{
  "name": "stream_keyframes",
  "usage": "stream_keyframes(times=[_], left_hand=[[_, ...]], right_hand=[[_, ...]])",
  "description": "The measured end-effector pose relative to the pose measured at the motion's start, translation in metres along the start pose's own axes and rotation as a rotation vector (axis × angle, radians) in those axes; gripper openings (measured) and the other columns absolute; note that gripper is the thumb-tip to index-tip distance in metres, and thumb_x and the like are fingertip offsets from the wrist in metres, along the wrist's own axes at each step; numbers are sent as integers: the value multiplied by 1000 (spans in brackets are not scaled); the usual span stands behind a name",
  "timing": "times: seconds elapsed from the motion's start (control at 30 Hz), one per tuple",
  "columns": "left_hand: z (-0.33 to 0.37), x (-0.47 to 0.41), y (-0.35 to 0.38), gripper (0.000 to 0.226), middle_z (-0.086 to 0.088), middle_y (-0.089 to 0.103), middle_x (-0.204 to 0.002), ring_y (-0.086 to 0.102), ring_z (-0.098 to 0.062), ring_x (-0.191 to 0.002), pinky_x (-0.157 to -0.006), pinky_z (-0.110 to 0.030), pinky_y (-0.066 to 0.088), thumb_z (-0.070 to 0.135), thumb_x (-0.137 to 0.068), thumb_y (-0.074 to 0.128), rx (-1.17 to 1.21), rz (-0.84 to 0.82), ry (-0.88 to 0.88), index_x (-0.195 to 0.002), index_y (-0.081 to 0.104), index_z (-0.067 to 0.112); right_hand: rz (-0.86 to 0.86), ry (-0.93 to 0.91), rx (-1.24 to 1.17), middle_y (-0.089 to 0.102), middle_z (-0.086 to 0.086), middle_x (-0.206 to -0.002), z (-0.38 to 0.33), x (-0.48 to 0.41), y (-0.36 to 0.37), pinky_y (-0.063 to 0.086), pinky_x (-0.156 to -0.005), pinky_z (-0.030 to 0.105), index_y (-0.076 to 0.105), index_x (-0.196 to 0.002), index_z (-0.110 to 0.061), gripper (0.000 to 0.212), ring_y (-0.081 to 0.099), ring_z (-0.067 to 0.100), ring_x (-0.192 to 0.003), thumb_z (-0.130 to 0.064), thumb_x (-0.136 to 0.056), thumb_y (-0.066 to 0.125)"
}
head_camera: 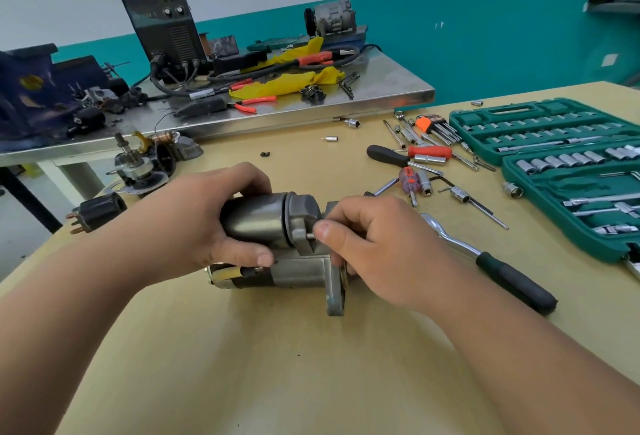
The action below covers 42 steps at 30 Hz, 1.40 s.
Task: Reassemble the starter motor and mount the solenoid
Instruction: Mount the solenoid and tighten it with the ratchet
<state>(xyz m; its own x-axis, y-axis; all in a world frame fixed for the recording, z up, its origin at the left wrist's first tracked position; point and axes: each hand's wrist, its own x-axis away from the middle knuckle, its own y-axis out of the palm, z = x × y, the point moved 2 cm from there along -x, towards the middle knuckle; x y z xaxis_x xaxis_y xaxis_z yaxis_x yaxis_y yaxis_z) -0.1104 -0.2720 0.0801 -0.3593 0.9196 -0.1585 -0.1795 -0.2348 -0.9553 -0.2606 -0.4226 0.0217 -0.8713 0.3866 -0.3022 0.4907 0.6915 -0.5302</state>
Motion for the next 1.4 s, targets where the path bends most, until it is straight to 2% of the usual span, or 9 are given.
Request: stream_keyframes(times=[0.17,0.37,0.57,0.73,0.97,1.1,1.23,1.3,1.4], left_hand=[[-2,-1,4,48,33,54,-101,50,13,-98,-72,-12,41,82,-58,52,17,11,55,-101,42,62],[-3,0,4,51,37,51,-105,50,13,-97,-67,-10,41,66,-57,68,25,38,36,-103,47,57],[0,-2,6,55,32,52,-102,47,12,-99,-76,-13,42,55,-56,73,-14,85,44,-106,51,47],[2,-5,6,56,28,53,-98,50,9,-96,-75,-12,42,57,-55,71,-29,99,30,-107,54,42],[5,-9,4,62,20,57,-95,54,-5,-86,-75,-27,49,59,-54,71,-55,127,32,-109,62,32],[4,-10,4,61,21,58,-94,55,-1,-86,-74,-27,50,59,-52,72,-39,146,39,-106,63,32],[4,-12,4,60,22,57,-95,54,-3,-86,-75,-24,49,61,-53,71,-32,148,48,-106,61,34],[5,-13,5,62,22,55,-97,53,-4,-89,-78,-29,50,62,-55,68,-52,114,60,-112,57,40],[7,-17,5,77,22,53,-106,53,-6,-93,-79,-32,51,68,-60,62,-118,61,84,-132,45,48]], right_hand=[[4,23,-35,66,-10,-68,-1,0,0,50,-58,31,62,-73,-26,28,59,11,-58,-49,-80,46],[45,35,-20,65,-8,-66,-1,-1,2,45,-54,27,61,-70,-26,30,58,13,-56,-48,-81,45],[56,27,12,64,-1,-68,-1,-2,3,43,-52,26,60,-71,-25,31,57,14,-57,-50,-79,44],[45,18,9,65,-1,-70,-1,-2,2,50,-58,35,62,-73,-27,28,58,15,-59,-49,-78,45],[34,-67,179,59,-4,-60,-5,-4,-1,40,-51,26,61,-79,-28,22,53,12,-57,-44,-83,46],[18,-58,235,58,-6,-60,-8,-7,-2,41,-54,25,64,-80,-26,20,53,10,-57,-38,-87,50],[10,12,154,55,-7,-57,-8,-8,-1,38,-48,19,62,-70,-22,25,45,5,-47,-35,-88,53],[-10,83,42,44,-4,-50,-6,-10,0,34,-44,23,62,-69,-16,29,38,7,-44,-36,-88,53],[-41,163,-107,39,3,-52,-3,-12,0,30,-49,32,62,-74,-3,36,33,16,-47,-35,-88,54]])
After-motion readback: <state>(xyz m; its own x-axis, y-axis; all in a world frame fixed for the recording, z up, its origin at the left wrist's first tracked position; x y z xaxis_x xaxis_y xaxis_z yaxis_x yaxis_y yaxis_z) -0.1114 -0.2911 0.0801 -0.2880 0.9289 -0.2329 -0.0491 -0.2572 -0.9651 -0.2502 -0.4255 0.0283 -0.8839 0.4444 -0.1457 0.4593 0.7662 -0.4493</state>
